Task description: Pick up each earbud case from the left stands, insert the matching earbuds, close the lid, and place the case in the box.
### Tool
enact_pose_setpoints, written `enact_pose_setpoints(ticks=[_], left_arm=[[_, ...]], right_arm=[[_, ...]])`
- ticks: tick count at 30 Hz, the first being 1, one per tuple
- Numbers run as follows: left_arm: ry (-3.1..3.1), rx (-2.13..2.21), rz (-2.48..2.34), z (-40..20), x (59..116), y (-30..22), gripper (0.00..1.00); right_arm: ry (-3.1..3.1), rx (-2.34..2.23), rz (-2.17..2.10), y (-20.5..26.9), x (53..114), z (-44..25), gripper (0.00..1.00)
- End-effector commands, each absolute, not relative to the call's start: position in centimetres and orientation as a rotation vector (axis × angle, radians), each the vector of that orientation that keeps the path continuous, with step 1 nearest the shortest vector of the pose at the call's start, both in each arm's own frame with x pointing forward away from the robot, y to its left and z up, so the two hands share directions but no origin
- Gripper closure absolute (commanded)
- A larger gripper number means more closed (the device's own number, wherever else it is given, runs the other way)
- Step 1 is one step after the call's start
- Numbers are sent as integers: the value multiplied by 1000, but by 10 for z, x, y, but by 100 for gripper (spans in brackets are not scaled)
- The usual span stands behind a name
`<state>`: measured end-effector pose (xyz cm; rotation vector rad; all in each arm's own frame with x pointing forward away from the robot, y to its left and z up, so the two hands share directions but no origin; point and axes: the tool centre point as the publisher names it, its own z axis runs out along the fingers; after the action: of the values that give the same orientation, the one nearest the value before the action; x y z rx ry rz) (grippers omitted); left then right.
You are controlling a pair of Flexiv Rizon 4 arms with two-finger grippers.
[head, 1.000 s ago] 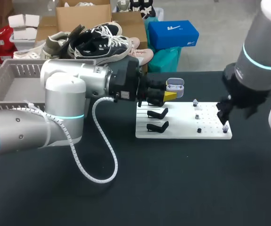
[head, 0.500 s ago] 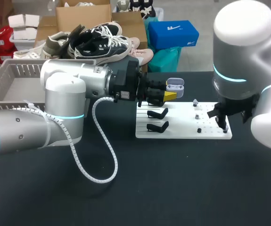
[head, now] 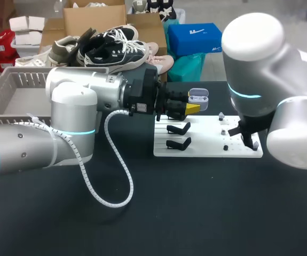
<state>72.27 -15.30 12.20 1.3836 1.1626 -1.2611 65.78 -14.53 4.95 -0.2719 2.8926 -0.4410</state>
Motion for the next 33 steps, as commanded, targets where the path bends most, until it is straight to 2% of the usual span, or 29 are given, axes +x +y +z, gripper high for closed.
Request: enact_pose_setpoints(ticks=[1,9,11,27,30,33], left_arm=[[1162,1385,-1261,122,723,-153,100],[1162,1385,-1261,122,723,-153,100],[1162,1385,-1261,122,723,-153,100],[1162,1385,-1261,122,723,-153,100],[1162,1385,-1261,122,723,-153,100],[1162,1385,-1261,122,723,-153,100]], right_arm=[[2898,-263,-453,-141,667,45,56],[2907,-253,-458,-146,671,39,61],[2913,-254,-459,-146,671,37,66],[2940,-262,-445,-144,669,27,66],[2944,-265,-446,-144,669,26,74],[2948,-265,-449,-144,669,25,75]])
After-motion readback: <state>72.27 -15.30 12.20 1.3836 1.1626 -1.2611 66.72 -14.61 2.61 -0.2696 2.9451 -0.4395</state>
